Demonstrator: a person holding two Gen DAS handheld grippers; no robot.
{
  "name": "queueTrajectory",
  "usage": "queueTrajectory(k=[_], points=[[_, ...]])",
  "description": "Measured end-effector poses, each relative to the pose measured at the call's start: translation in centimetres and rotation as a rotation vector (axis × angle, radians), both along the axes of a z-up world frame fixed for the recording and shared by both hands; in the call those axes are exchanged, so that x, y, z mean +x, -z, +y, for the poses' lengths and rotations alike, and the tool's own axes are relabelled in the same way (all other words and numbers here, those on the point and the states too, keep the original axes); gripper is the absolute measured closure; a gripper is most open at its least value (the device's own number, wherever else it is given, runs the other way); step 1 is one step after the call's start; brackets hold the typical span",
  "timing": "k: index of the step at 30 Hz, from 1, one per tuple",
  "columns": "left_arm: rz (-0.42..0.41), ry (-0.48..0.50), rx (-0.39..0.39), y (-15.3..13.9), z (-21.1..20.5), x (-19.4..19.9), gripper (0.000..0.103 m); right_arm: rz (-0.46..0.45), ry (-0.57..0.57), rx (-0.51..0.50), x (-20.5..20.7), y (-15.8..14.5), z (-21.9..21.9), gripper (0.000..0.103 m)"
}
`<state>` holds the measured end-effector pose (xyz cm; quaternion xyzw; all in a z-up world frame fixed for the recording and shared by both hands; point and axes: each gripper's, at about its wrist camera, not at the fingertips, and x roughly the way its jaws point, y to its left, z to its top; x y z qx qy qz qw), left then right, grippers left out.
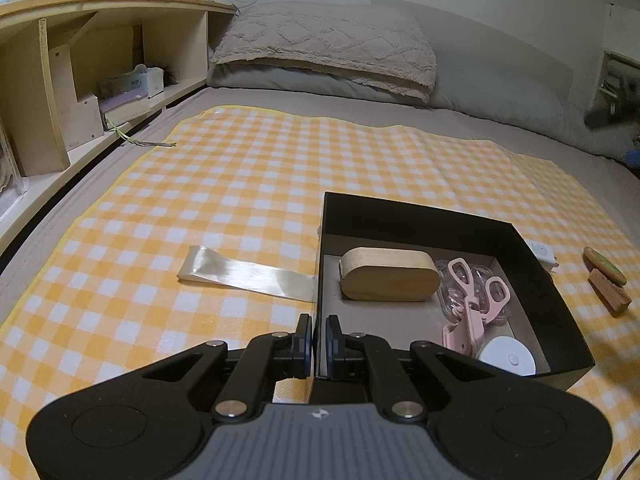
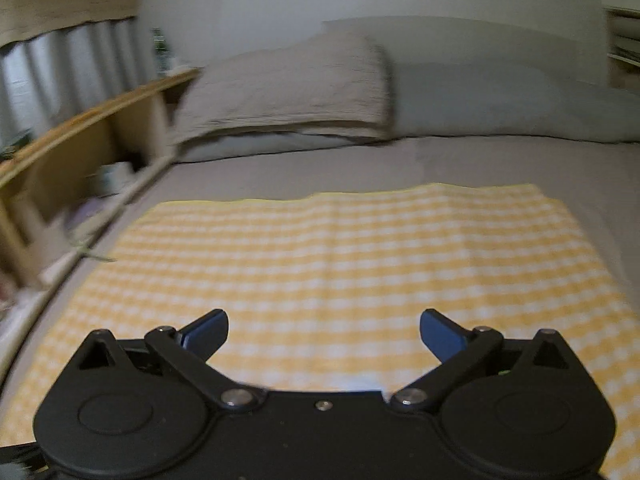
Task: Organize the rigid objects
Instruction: 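Move the right gripper to the round elephant coaster and grasp it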
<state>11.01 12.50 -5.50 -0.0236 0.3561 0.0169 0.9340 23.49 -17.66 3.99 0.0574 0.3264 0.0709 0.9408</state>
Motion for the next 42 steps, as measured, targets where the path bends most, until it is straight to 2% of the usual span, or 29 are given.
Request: queueTrajectory(k=[7, 13, 19, 25, 32, 36, 38, 40, 42], points=[[0.0, 0.0, -0.001, 0.0, 0.0, 0.0, 0.096, 0.097, 0.171, -0.117, 2.8, 4.9, -6.3, 0.0], [-0.002, 0.003, -0.004, -0.1, 0.0, -0.1, 0.096, 0.237, 0.232, -0.151, 4.1, 8.9, -10.4, 0.0], [-0.003, 0.003, -0.007, -0.2, 0.1, -0.2, 0.096, 0.349, 0.3, -0.108, 4.8, 11.5, -12.7, 0.0], [-0.003, 0.003, -0.007, -0.2, 0.1, -0.2, 0.096, 0.406, 0.336, -0.024, 6.4, 13.7, -13.9, 0.0], [-0.001, 0.003, -0.009, -0.2, 0.1, -0.2, 0.096, 0.441, 0.358, -0.04, 7.9, 15.2, -14.3, 0.001], [-0.001, 0.003, -0.01, -0.2, 0.1, -0.2, 0.096, 0.441, 0.349, -0.044, 8.2, 15.4, -14.2, 0.008], [-0.001, 0.003, -0.009, -0.2, 0.1, -0.2, 0.096, 0.427, 0.342, -0.069, 8.3, 15.3, -14.0, 0.018], [-0.001, 0.003, -0.009, -0.2, 0.1, -0.2, 0.096, 0.414, 0.345, -0.085, 8.1, 15.0, -14.0, 0.033], [-0.002, 0.003, -0.009, -0.2, 0.1, -0.2, 0.096, 0.407, 0.357, -0.082, 8.0, 14.7, -14.1, 0.042]])
